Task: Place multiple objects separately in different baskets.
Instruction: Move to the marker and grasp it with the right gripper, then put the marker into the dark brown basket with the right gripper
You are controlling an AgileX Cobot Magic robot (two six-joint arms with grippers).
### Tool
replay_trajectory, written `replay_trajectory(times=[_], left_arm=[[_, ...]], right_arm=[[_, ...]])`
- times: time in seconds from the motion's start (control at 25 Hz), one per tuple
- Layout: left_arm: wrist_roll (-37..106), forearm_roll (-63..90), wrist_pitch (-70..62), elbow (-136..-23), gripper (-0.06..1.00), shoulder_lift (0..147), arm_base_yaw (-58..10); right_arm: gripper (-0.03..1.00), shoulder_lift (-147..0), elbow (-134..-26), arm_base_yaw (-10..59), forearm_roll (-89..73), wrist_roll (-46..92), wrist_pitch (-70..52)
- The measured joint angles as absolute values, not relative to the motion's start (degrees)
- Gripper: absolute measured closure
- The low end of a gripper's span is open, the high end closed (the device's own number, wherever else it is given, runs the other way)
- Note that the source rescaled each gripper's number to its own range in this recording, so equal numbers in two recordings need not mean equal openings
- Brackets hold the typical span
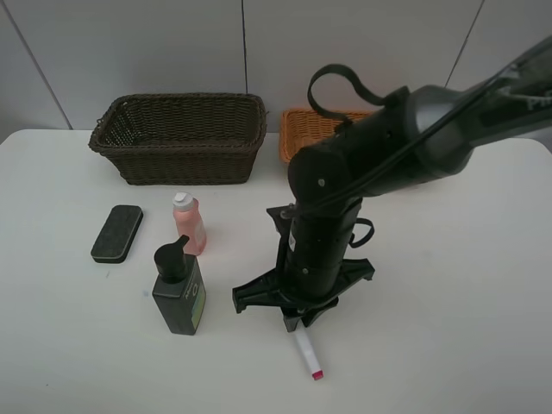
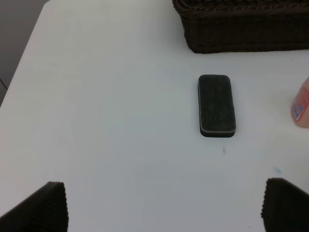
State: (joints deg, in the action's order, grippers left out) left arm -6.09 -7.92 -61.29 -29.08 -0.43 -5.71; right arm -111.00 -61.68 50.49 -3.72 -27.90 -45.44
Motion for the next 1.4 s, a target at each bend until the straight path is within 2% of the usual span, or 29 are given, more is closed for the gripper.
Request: replay_trajectory(times=[0.48,0.76,0.96,1.4], left_arm=[[-6.1,-7.9,-61.2,-29.1,-0.05,-0.4,-5.7],[-6.1,-7.9,-61.2,-29.1,-0.05,-0.4,-5.7],[-6.1,-7.9,-61.2,-29.1,-0.05,-0.4,-5.7],[-6.1,-7.9,-61.2,-29.1,-0.05,-0.4,-5.7]], right_arm=[[0.96,-99.4,-75.8,50.5,10.1,-30.9,-61.9],[0.96,-99.2,-86.4,50.5,18.3,-30.7,-65.1],[0.96,-99.2,-90.5,50.2,23.1,-29.4,-59.4],[0.96,-106.7,-91.0,42.6,23.8,-29.4,-33.2]])
